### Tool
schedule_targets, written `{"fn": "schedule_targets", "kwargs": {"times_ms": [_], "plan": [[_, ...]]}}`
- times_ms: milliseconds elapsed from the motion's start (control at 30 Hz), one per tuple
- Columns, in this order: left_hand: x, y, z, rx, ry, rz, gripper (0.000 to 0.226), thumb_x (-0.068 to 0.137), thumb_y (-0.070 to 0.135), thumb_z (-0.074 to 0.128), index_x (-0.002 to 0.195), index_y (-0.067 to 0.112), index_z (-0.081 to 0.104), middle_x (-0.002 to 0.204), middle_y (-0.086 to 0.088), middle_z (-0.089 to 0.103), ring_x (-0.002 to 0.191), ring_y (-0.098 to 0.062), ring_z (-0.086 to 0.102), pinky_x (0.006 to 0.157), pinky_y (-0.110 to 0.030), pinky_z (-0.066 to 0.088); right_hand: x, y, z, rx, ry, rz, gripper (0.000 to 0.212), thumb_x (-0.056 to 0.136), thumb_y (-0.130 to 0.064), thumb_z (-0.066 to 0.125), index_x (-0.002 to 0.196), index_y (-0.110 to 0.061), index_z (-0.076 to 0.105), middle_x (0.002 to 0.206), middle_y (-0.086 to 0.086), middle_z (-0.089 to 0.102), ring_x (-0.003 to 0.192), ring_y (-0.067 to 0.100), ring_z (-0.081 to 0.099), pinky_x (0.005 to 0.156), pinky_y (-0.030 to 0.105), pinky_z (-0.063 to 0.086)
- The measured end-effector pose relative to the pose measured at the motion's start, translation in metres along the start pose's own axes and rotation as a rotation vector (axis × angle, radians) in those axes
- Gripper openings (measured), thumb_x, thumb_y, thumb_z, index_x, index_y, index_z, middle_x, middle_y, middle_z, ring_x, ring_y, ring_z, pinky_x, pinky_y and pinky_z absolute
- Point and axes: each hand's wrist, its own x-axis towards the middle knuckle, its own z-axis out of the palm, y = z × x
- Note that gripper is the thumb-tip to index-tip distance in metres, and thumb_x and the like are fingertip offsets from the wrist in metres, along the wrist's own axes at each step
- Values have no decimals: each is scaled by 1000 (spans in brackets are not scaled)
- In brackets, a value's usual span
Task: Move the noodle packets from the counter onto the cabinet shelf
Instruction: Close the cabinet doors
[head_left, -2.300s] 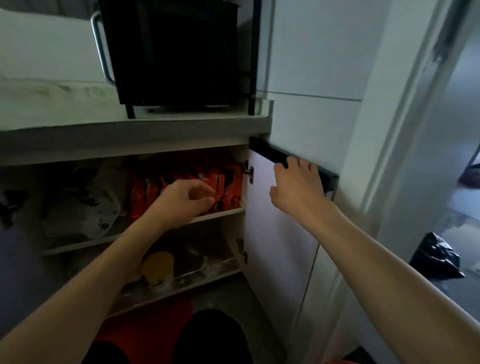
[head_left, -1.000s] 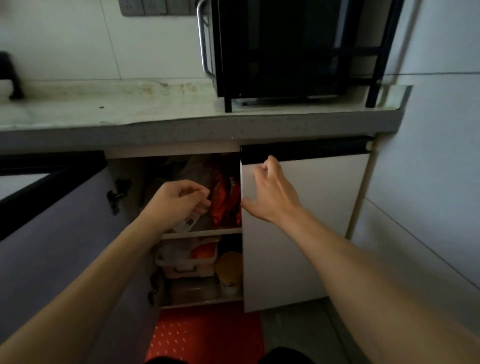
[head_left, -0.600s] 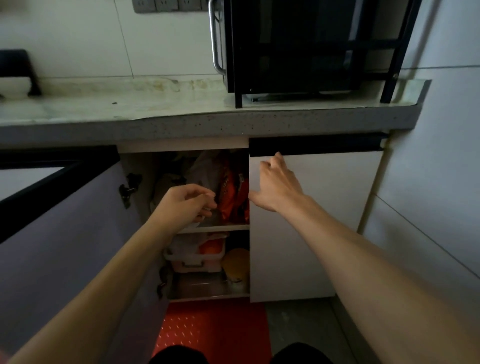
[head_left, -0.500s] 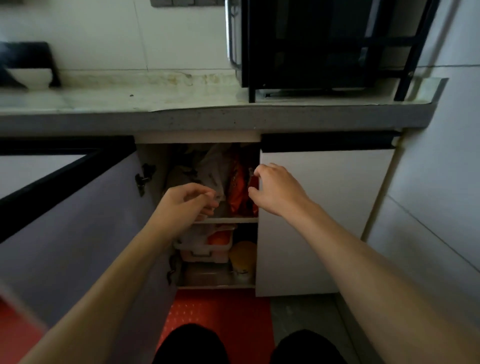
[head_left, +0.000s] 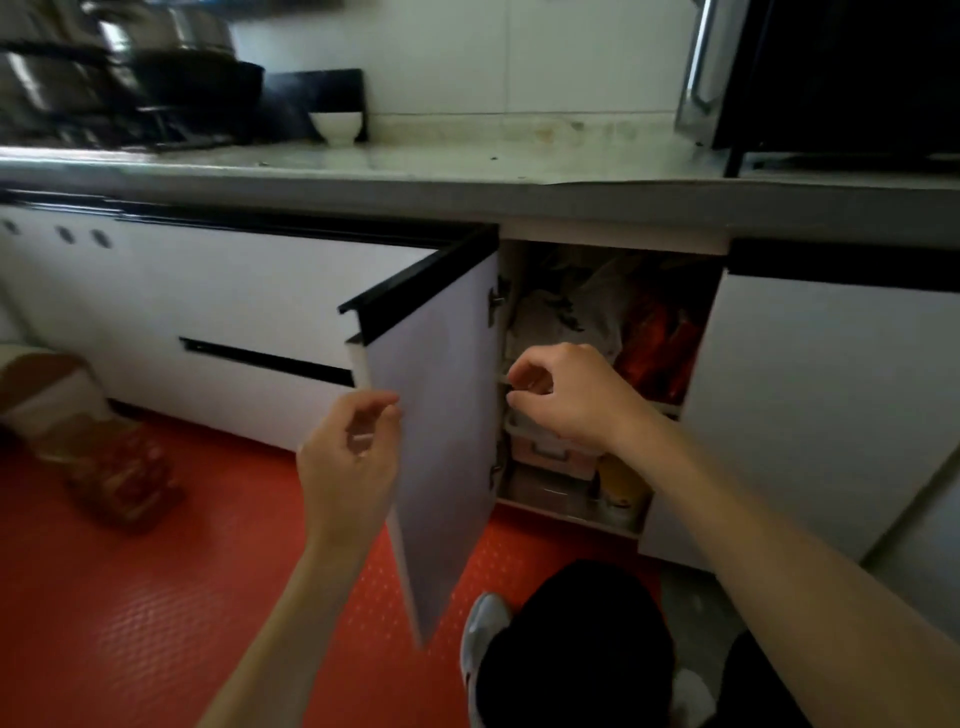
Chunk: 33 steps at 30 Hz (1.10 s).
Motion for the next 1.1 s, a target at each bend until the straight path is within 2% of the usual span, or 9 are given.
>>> {"fn": "schedule_targets", "kwargs": {"times_ms": [100,167,233,433,600,700,800,900,1100], "plan": [[6,-9,-19,-7,85,-42,21,93,11,60,112,21,62,103,8,63,94,1,61,73,-14,53,1,-12,9,23,-17,-18,25,88,-27,67,111,-19,70,106,-2,71,94,9,64,82,23,51],[10,-14,-26,-54,-54,-78,36,97,16,55,132,25,53,118,16,58,109,6,57,81,-7,49,1,-18,15,30,-30,-27,25,88,-28,67,111,-18,70,106,-2,70,94,8,64,80,22,51],[10,-16,-28,-106,-171,-64,44,100,15,51,142,24,46,133,14,57,120,3,54,91,-14,48,1,-20,15,34,-40,-33,25,89,-28,66,112,-19,70,107,-4,69,95,7,63,77,17,48],[16,-1,-31,-129,-332,26,39,98,14,53,129,38,48,115,12,64,107,-6,63,86,-20,53,-7,-5,-3,21,8,12,20,90,-27,66,108,-21,70,101,-7,69,90,4,63,70,11,44],[33,23,11,-18,-488,252,35,93,21,61,126,28,51,94,11,59,90,-8,63,83,-24,55,-30,34,-21,-6,38,126,19,91,-28,66,109,-21,70,101,-8,66,93,6,61,71,14,44],[44,21,35,47,-412,347,26,86,41,65,105,26,56,100,18,48,96,-12,54,87,-35,53,-43,53,-32,-10,56,198,17,92,-28,64,108,-22,69,100,-10,64,92,5,60,69,13,43],[41,16,52,-17,-458,374,43,85,48,60,120,26,55,121,18,51,116,-10,52,98,-37,49,-50,72,-45,-4,86,255,15,93,-29,63,106,-24,68,103,-8,65,95,7,61,70,15,44],[31,24,78,82,-568,411,52,91,50,53,133,21,53,141,1,49,133,-16,45,106,-40,43,-50,87,-56,-35,106,279,19,93,-27,63,111,-22,68,107,-6,65,97,8,61,69,12,42],[34,50,150,272,-659,498,49,95,42,50,143,32,42,152,4,37,146,-17,23,112,-36,30,-33,95,-69,-77,137,264,21,92,-20,61,111,-17,70,107,0,69,93,10,62,73,16,44]]}}
